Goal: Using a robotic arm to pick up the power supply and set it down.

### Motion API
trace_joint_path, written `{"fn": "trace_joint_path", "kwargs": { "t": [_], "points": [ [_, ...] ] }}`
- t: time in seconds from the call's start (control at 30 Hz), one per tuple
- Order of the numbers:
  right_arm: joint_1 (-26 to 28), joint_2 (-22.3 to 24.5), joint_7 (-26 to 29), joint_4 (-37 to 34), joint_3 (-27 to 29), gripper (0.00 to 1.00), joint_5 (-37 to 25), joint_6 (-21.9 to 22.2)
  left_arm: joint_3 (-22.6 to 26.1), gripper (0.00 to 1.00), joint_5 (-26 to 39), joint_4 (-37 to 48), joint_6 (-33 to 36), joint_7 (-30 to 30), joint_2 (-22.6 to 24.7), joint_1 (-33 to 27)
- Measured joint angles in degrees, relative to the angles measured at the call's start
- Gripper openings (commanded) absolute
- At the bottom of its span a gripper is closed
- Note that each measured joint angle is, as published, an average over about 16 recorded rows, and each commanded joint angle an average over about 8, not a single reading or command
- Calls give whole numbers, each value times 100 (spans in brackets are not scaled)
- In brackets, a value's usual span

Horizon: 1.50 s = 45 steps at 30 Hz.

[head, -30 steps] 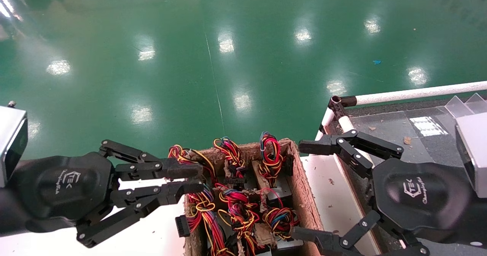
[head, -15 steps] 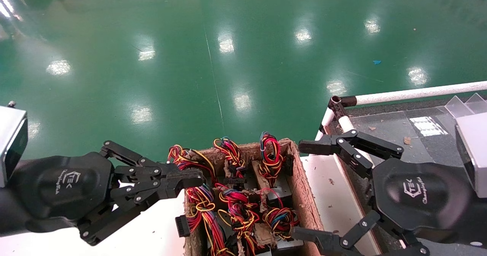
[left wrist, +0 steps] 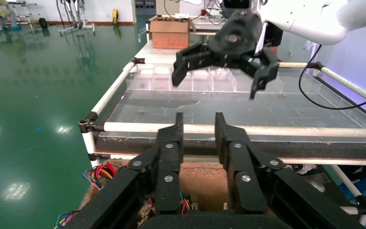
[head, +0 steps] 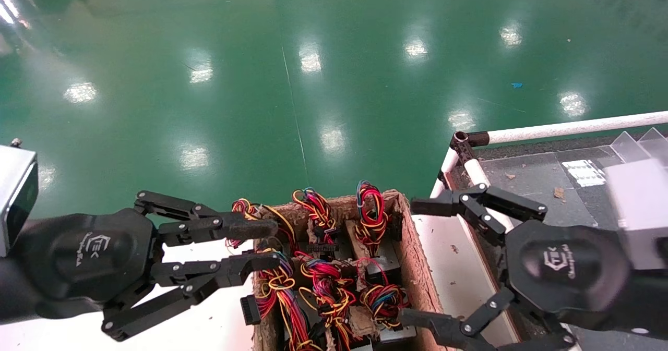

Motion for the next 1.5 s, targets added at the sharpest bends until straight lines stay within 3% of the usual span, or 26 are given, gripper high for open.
{"fn": "trace_joint_path", "kwargs": {
  "t": [0.4,0.67,0.7,1.0,1.5],
  "points": [
    [411,-189,-24,159,-599,100,-1547,214,3,100,-1,2,0,2,-1,-2],
    [701,-499,-166,223,-1054,3,-2678,352,5,100,-3,2,0,3,-1,-2],
    [728,-540,-197,230,-1100,0,-2800,375,5,100,-3,2,-1,3,-1,-2],
    [787,-852,-520,285,-1342,0,-3550,707,7,100,-4,2,-1,4,-2,-3],
    [610,-1211,-991,389,-1456,0,-4207,1428,10,100,-6,2,-3,5,-3,-3]
  ]
}}
